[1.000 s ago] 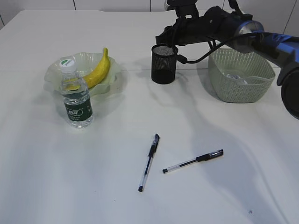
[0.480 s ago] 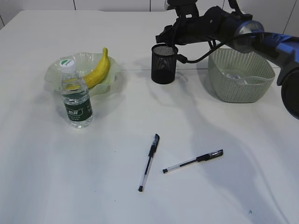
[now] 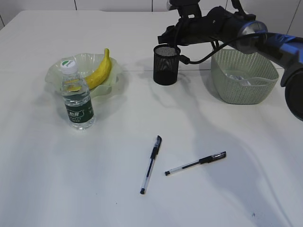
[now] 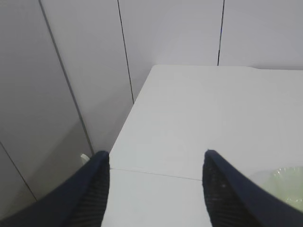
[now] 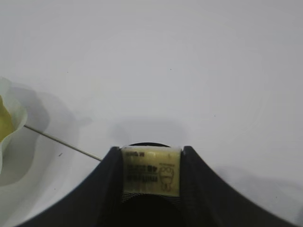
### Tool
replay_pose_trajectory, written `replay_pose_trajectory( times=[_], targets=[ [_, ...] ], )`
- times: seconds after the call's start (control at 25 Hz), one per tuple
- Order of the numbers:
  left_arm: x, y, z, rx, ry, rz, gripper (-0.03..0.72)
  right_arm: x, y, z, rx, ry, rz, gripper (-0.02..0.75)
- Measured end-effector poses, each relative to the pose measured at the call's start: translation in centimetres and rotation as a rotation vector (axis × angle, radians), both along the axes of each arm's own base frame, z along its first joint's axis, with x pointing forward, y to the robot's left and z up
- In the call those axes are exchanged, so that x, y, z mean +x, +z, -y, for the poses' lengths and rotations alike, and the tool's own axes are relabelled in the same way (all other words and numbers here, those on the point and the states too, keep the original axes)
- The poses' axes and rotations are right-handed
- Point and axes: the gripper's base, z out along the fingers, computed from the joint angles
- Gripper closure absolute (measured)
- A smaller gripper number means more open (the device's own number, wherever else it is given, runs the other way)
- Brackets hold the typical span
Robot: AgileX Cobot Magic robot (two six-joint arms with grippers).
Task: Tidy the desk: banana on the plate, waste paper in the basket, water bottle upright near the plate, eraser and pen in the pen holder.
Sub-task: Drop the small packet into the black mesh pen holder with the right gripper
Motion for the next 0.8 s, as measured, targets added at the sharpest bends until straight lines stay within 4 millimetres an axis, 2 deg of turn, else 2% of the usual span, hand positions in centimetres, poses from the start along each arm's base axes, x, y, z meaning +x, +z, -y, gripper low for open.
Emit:
replay_pose_trajectory(
  times=[0.4,0.8],
  targets=[
    [0.00,0.00,0.00,0.000,0.000,0.000,0.256,0.00,0.00,0.00,0.000,0.000,0.000,0.388],
    [0.00,0.00,0.00,0.000,0.000,0.000,0.256,0.04,0.06,0.02,0.001,-0.004,0.007,0.380]
  ],
)
